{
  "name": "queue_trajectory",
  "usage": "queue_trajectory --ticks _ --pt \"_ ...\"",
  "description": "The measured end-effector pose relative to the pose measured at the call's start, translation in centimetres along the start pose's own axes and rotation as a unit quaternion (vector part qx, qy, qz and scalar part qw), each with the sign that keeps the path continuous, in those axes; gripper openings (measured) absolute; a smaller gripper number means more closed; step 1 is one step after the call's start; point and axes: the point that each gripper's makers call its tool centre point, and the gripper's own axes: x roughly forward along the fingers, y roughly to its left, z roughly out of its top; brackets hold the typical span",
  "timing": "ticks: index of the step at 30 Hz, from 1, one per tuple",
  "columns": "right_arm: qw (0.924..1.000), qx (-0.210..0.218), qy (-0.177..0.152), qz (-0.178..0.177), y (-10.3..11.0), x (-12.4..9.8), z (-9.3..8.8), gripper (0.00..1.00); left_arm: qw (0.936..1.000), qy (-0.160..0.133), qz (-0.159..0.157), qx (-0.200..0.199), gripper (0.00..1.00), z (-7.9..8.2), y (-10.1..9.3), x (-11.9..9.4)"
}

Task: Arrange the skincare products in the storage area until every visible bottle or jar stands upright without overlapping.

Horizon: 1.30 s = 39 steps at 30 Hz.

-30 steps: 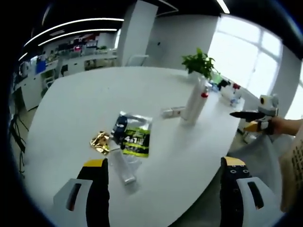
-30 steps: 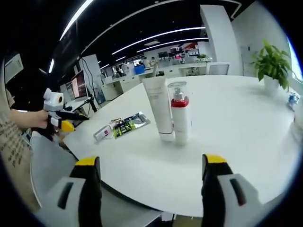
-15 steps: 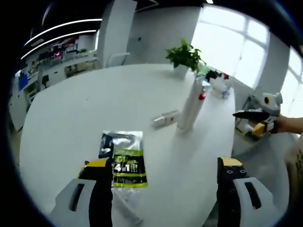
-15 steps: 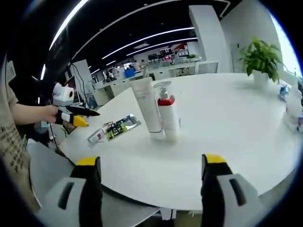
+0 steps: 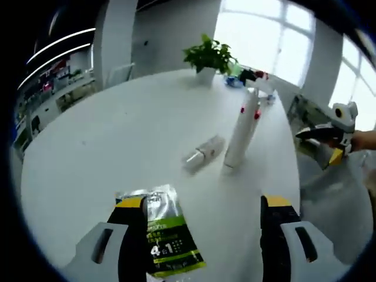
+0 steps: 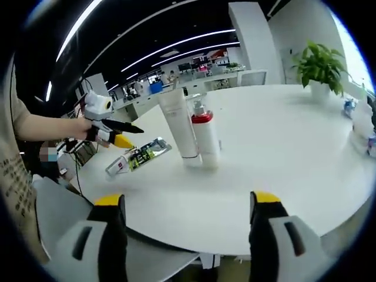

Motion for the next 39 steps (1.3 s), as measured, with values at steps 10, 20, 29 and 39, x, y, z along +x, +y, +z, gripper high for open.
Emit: queue_trajectory --ticks 10,20,29,39 --pt "0.9998 0.014 0.008 -0.013 -1.2 0.2 -0.5 0.87 0.9988 0.028 -0.018 0.036 0.64 0.5 1.1 4.0" --pt "0.9992 0.026 0.021 -0.022 -2.4 0.8 -1.5 0.87 0.9951 0.052 -0.028 0.079 0.57 1.2 2.9 8.1" --pt "0.9987 0.037 0.027 -0.024 -3.3 1.5 -1.9 0.87 0.9856 0.069 -0.058 0.143 0.50 2.1 2.3 11.6" --pt "0.9983 0.042 0.035 -0.018 -3.3 2.0 -2.4 0.87 0.9794 0.072 -0.083 0.170 0.34 2.4 1.2 14.0"
